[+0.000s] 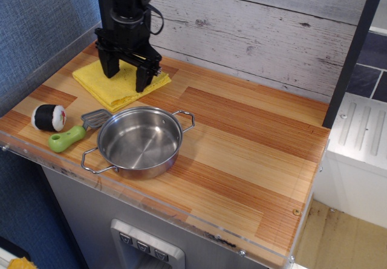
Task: Move the yellow cloth to the left top of the table.
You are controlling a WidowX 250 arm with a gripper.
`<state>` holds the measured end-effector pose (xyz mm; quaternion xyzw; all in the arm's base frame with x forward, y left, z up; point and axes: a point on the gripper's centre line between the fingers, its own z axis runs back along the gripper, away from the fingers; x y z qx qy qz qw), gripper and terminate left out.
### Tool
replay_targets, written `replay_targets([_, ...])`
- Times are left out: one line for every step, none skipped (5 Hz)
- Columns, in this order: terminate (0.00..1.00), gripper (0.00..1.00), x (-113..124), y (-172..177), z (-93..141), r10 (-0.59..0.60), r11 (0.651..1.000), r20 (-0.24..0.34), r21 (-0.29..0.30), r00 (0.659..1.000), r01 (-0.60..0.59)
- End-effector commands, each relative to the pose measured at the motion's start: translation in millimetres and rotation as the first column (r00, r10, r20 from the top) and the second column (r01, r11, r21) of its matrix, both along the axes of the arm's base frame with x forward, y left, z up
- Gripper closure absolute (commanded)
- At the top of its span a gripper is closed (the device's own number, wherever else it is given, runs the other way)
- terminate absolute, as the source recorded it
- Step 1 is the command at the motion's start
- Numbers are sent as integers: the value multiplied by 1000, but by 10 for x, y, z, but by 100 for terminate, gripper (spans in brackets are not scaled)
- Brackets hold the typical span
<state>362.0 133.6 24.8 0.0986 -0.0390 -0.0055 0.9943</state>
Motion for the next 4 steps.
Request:
replay_targets([0, 0, -97, -139, 892, 6, 992, 174, 123, 985, -28])
replay_targets([0, 0, -172, -323, 1144, 0, 987, 227, 155, 974, -36])
replay_targets([0, 0, -172, -323, 1144, 0, 987, 227, 155, 974, -36])
replay_targets([0, 0, -172, -323, 1144, 0, 987, 227, 155, 974, -36])
